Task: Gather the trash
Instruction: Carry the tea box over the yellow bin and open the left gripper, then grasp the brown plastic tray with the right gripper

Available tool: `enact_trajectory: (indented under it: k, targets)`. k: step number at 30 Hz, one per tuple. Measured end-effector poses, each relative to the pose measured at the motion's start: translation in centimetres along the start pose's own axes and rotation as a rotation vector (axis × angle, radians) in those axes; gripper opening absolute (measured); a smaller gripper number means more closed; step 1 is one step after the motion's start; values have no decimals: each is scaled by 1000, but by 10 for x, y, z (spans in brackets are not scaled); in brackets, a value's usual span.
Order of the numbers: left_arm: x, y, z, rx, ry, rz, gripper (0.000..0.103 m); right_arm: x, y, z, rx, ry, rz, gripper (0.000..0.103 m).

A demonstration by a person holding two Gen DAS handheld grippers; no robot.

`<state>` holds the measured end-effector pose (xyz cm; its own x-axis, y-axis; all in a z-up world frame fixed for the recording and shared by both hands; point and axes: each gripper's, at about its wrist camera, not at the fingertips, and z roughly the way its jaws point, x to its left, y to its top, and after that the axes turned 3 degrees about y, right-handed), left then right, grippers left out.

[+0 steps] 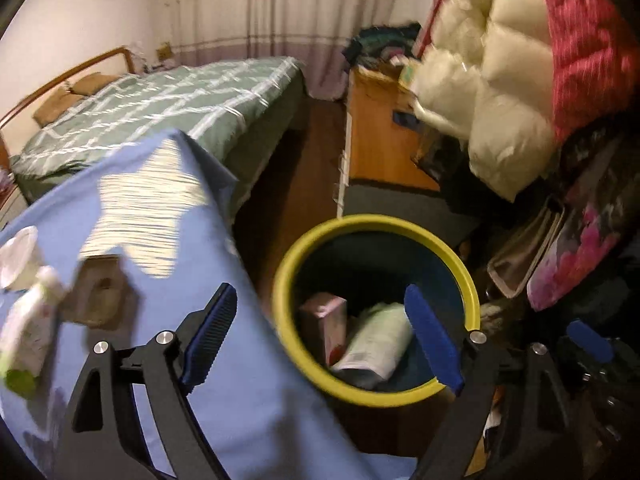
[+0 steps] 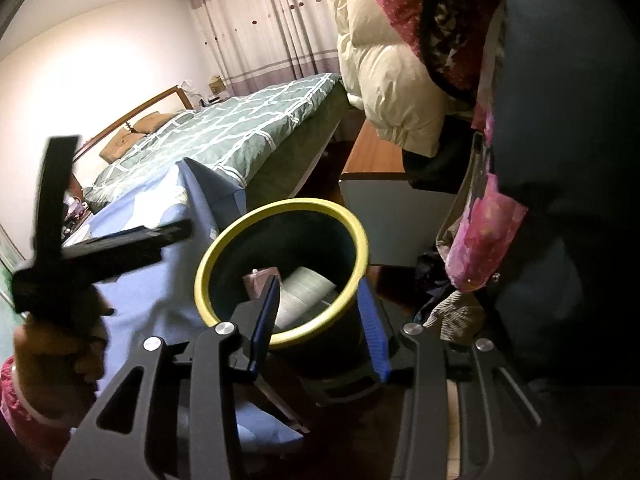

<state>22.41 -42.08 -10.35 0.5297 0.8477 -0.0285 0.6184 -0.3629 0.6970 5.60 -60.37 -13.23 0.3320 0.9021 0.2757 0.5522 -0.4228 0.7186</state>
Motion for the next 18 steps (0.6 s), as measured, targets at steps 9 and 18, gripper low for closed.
enact_trajectory:
  k: [9,18]
  targets:
    - [114,-47,-104,-139,123,-150,92,58,-2,17,55,77,-81,40]
    - [264,-116,-206,-225,416,-364,95,179,-6,56,134,216,-233,40]
